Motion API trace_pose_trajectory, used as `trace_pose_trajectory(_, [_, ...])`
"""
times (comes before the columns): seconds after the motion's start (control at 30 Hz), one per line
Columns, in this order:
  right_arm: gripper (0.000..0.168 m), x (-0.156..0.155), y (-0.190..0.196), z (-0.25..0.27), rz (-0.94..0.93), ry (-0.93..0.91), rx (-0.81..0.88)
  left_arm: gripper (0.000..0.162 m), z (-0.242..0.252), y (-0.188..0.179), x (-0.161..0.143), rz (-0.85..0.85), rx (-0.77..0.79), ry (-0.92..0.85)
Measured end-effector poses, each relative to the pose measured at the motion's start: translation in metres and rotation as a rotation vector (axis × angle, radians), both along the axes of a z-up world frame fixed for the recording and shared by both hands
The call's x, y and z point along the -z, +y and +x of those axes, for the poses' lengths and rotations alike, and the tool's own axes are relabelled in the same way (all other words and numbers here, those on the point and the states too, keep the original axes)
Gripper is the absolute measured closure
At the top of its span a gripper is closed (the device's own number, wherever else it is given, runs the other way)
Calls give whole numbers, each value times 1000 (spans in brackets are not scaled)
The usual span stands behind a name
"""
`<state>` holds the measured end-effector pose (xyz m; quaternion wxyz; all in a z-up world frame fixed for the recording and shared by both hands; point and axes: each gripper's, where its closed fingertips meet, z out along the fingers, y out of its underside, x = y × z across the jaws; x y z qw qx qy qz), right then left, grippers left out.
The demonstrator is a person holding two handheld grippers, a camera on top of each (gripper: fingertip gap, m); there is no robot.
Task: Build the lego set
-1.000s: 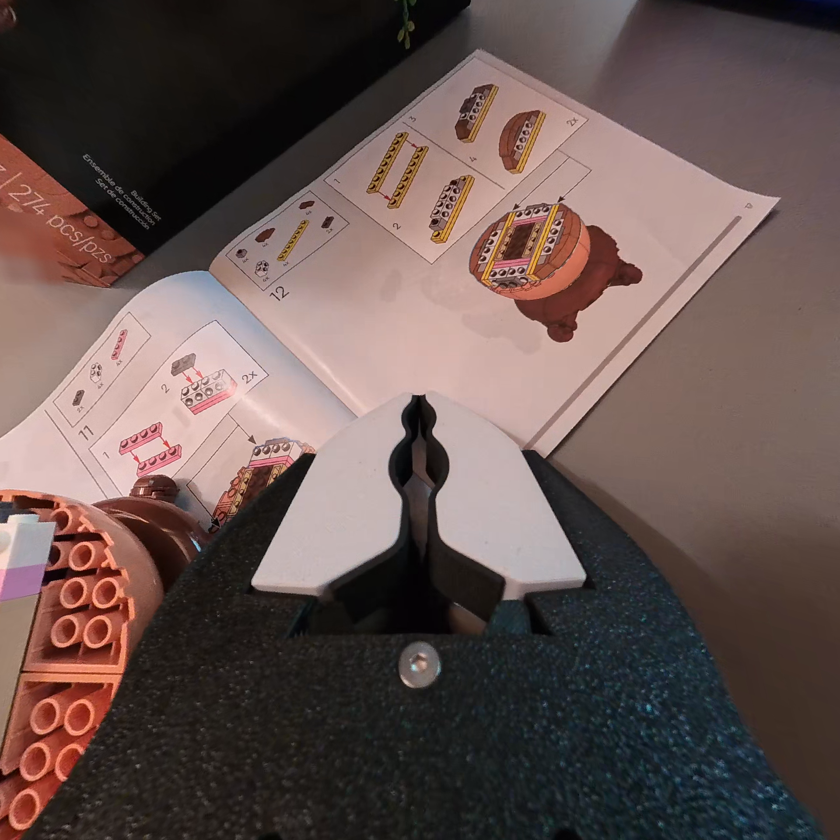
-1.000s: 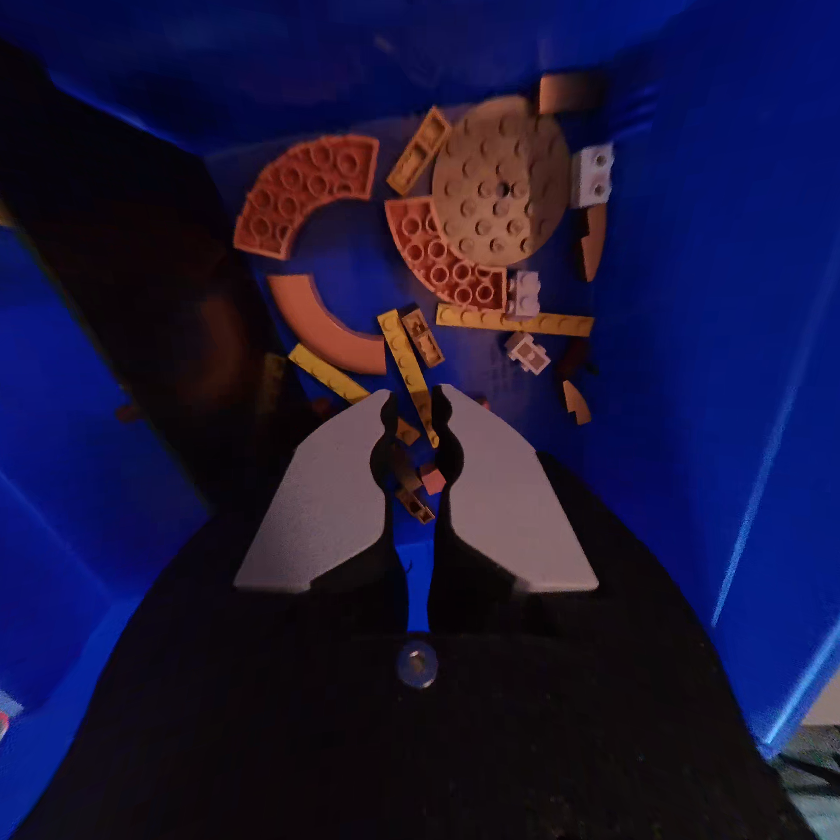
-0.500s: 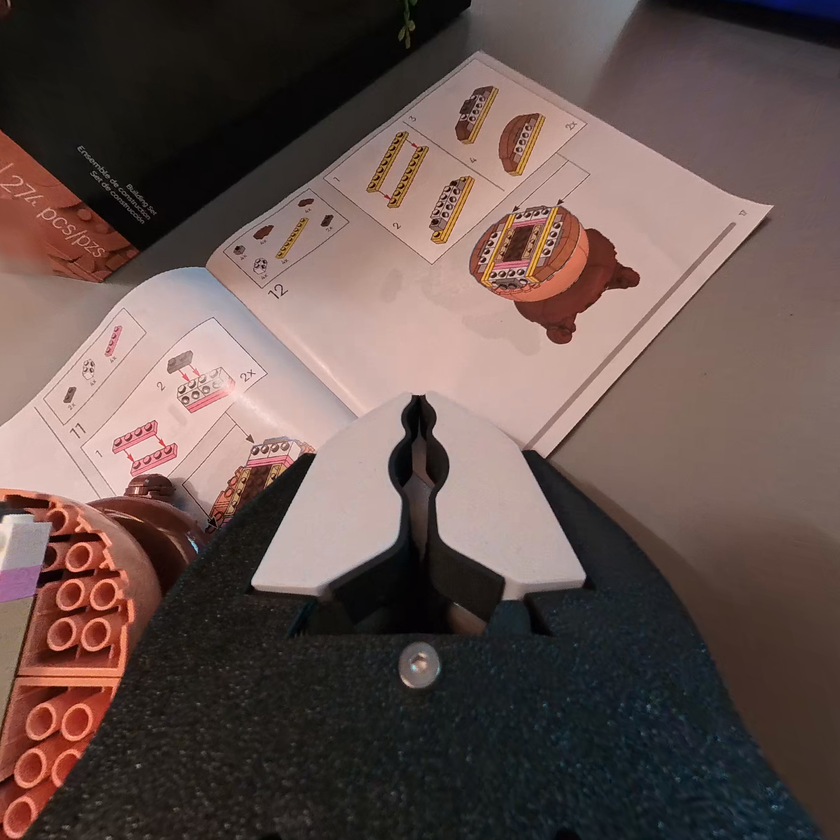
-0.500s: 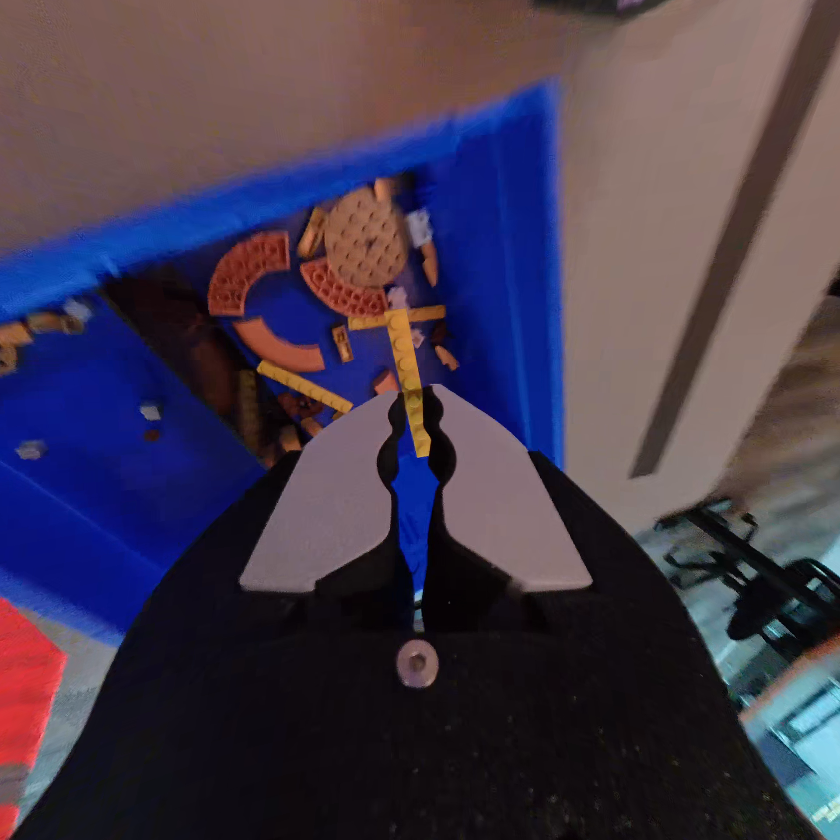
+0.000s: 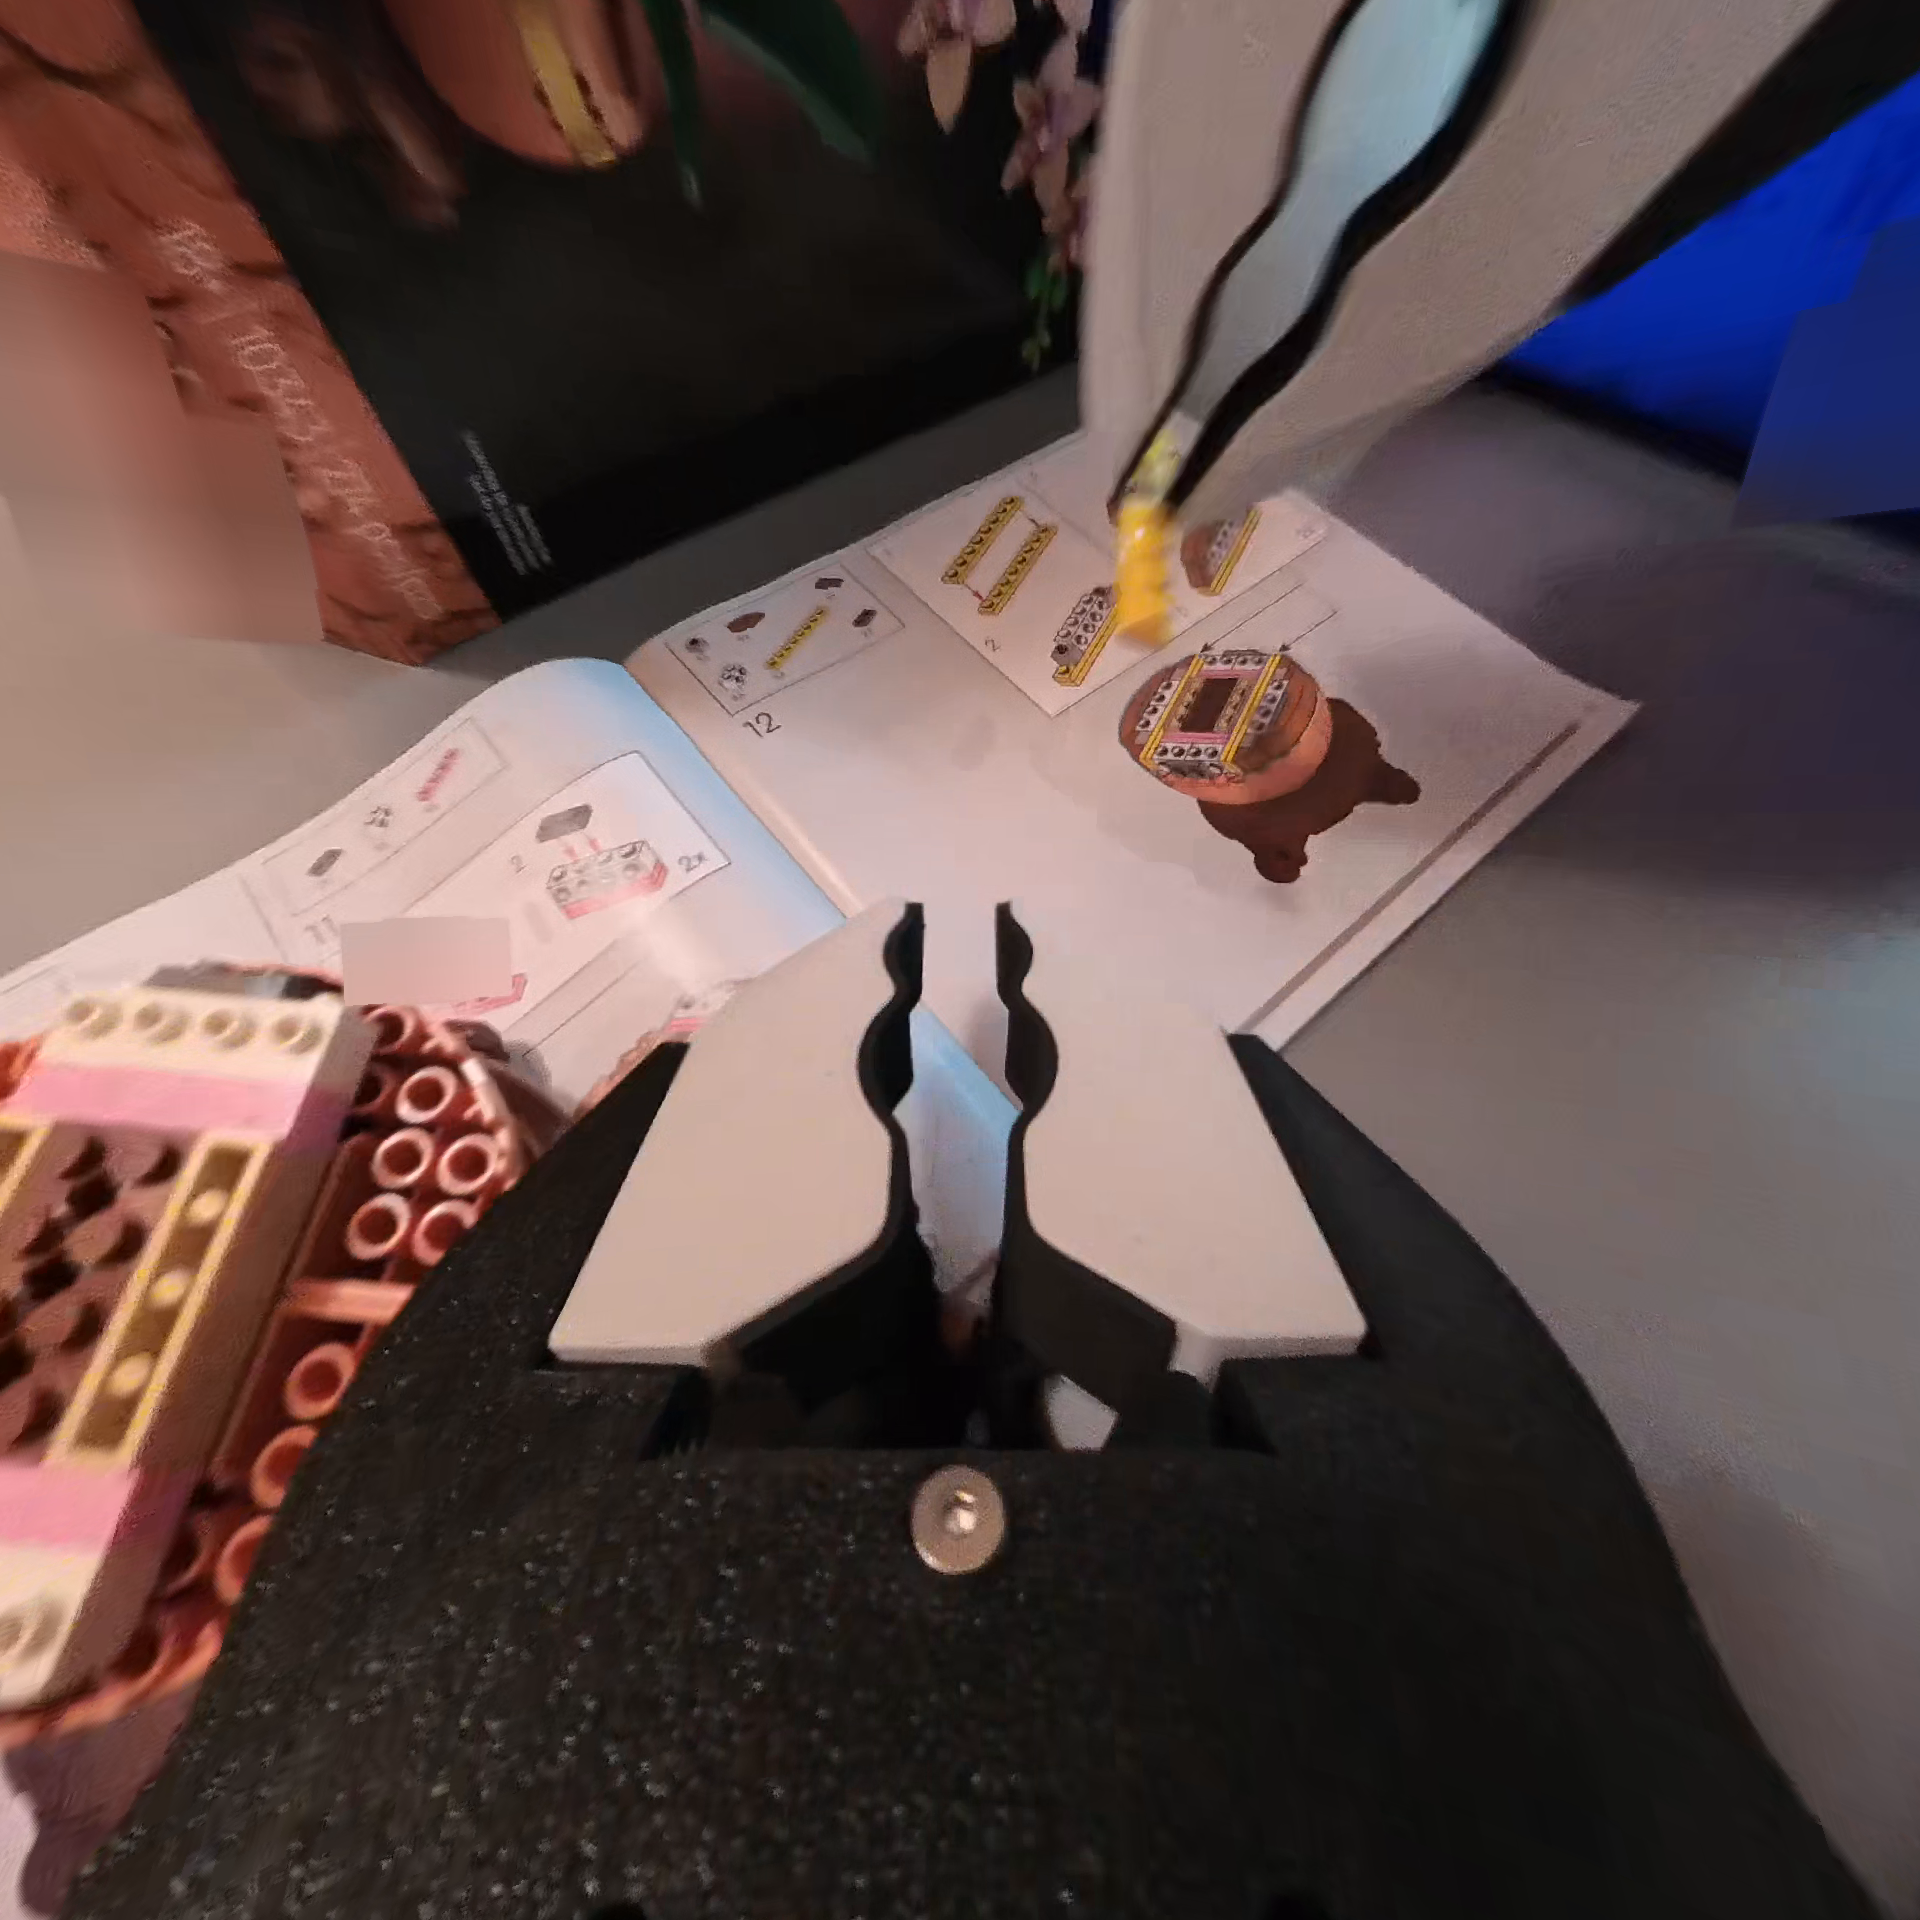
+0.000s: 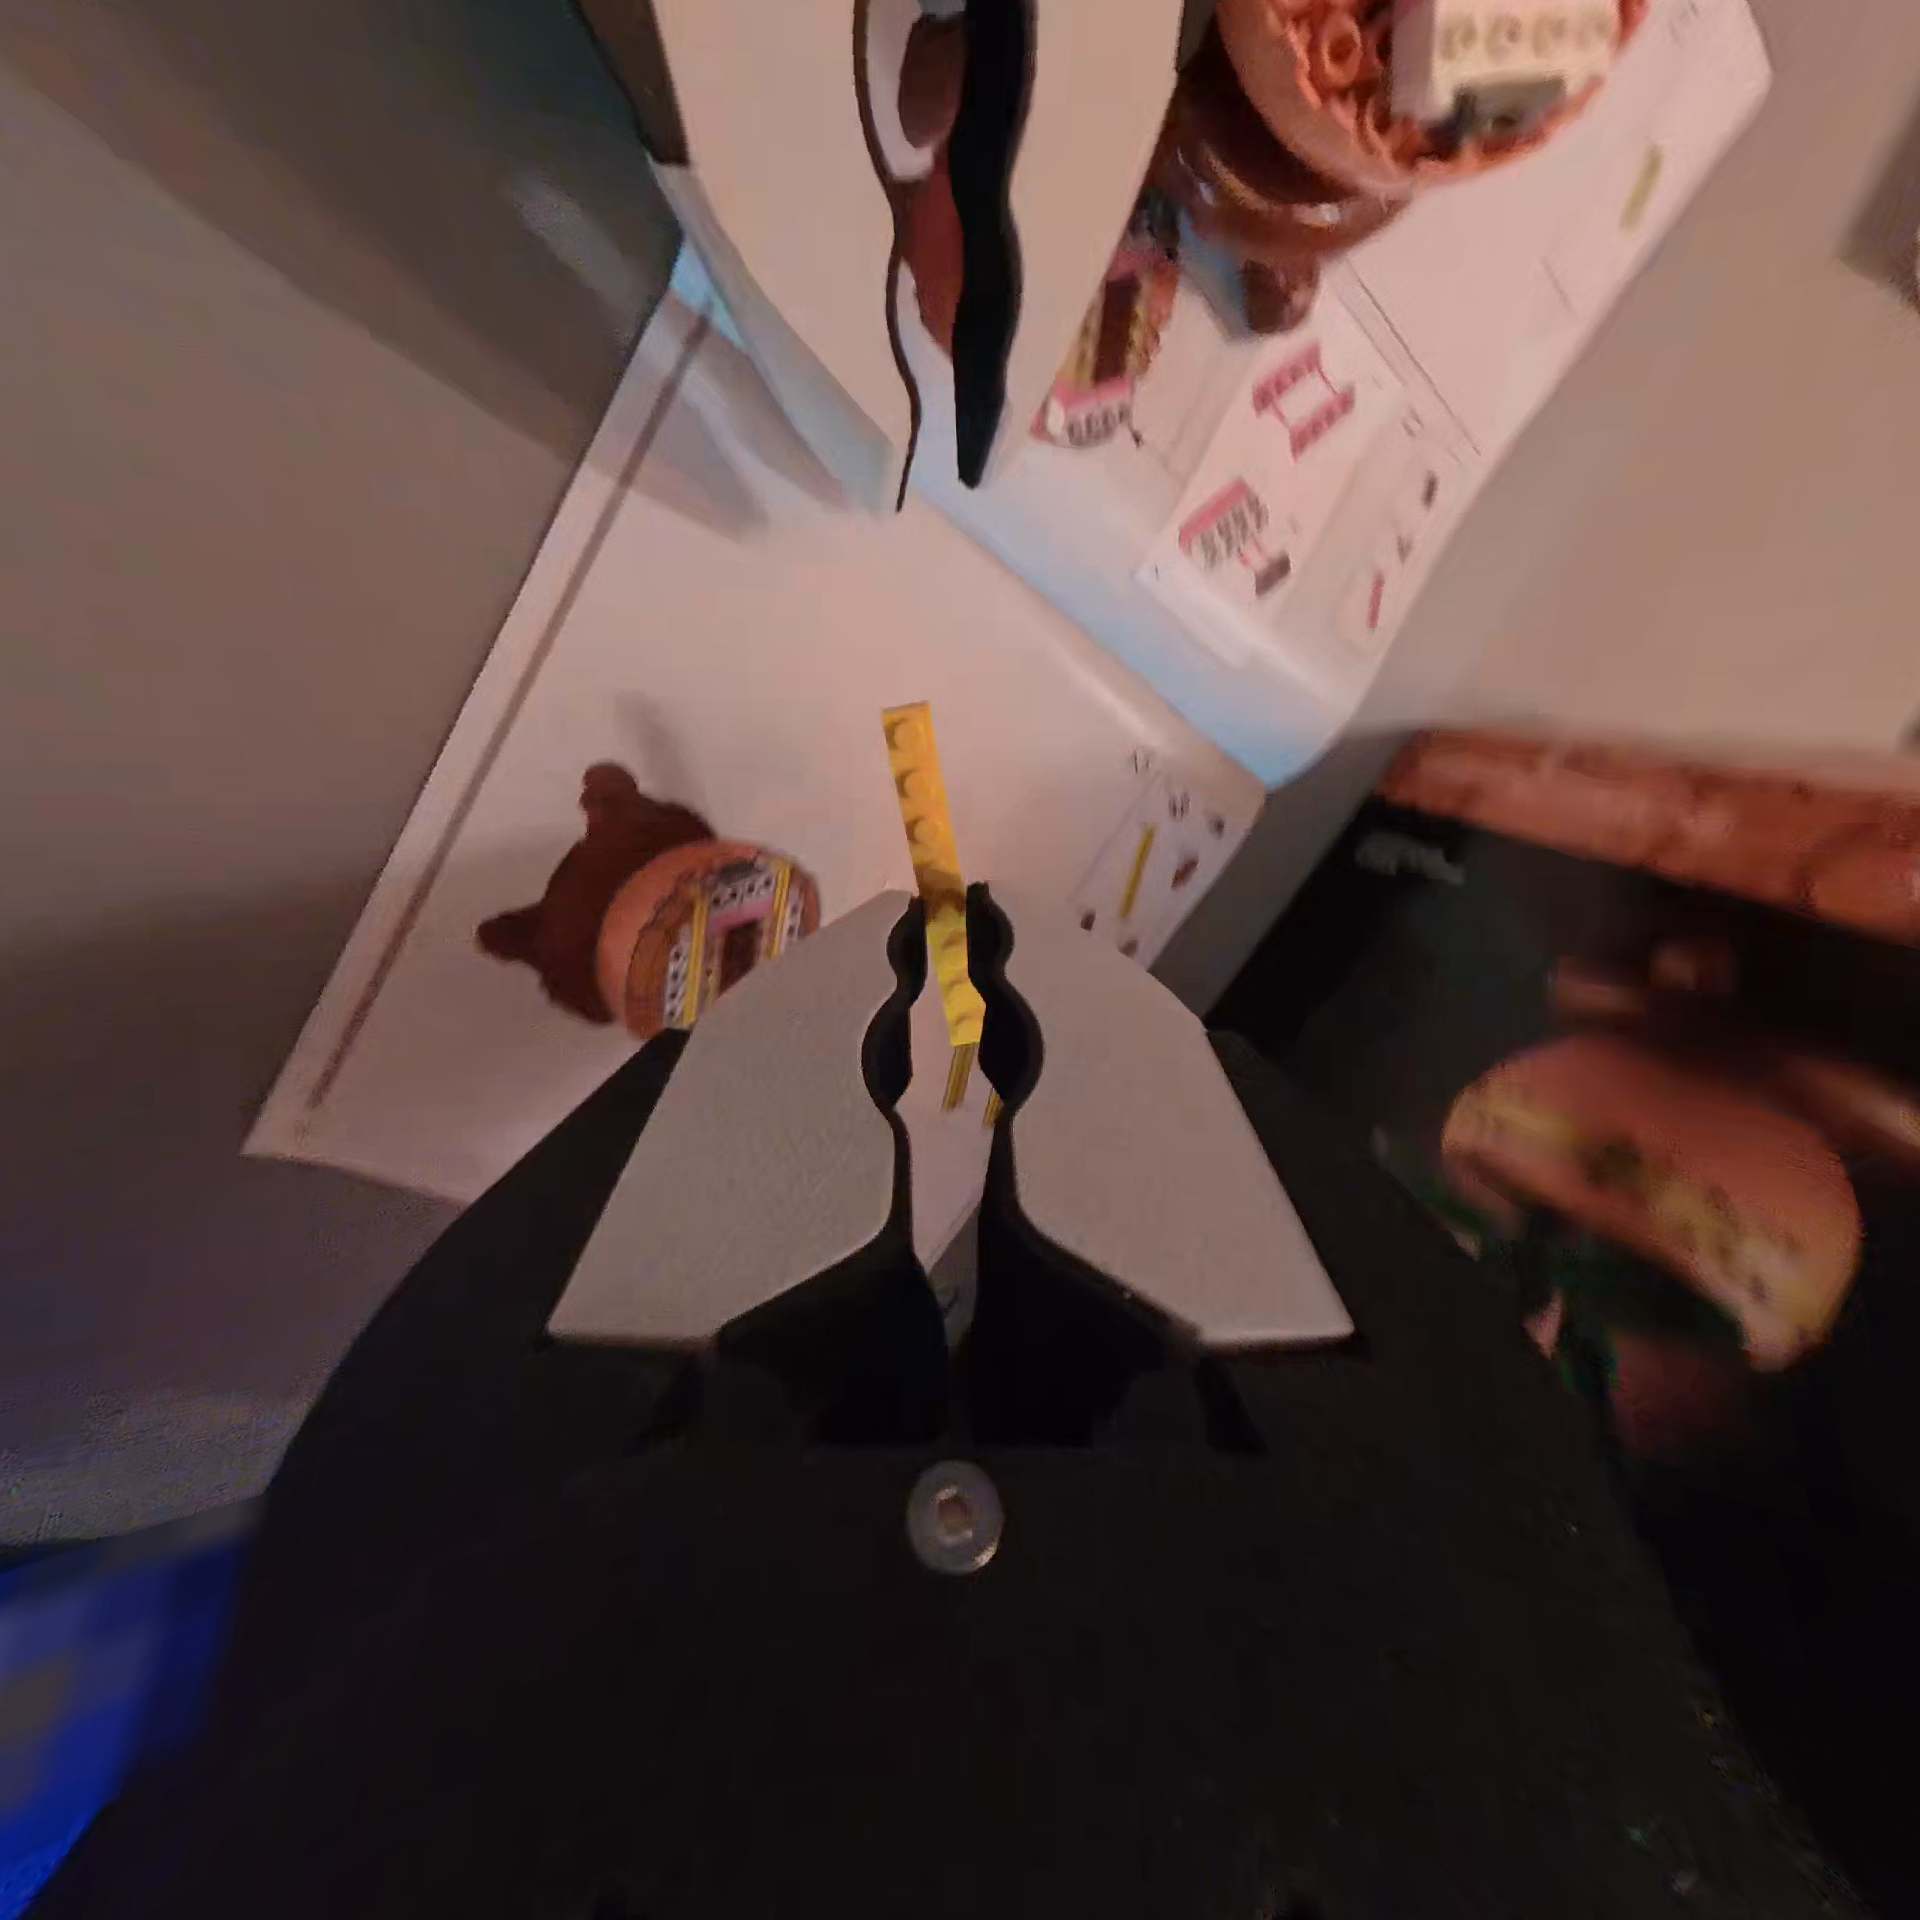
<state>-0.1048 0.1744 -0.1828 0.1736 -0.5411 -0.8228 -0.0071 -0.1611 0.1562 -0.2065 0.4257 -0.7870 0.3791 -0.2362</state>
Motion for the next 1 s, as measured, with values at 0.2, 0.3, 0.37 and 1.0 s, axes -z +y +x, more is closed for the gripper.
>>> trace_pose_trajectory(0.2, [161,33,-10,-35,18,-31,-437,149,-12,-8,-2,-59,16,-36])
trace_pose_trajectory(0.3, [161,36,-19,-46,50,-80,-647,149,-17,-12,-3,-60,6,-47])
trace_pose_trajectory(0.37, [161,36,-17,-50,72,-132,-758,149,-21,-16,1,-76,0,-36])
trace_pose_trajectory(1.0, [149,-29,-4,-5,-2,113,-286,147,-11,-28,25,-138,89,81])
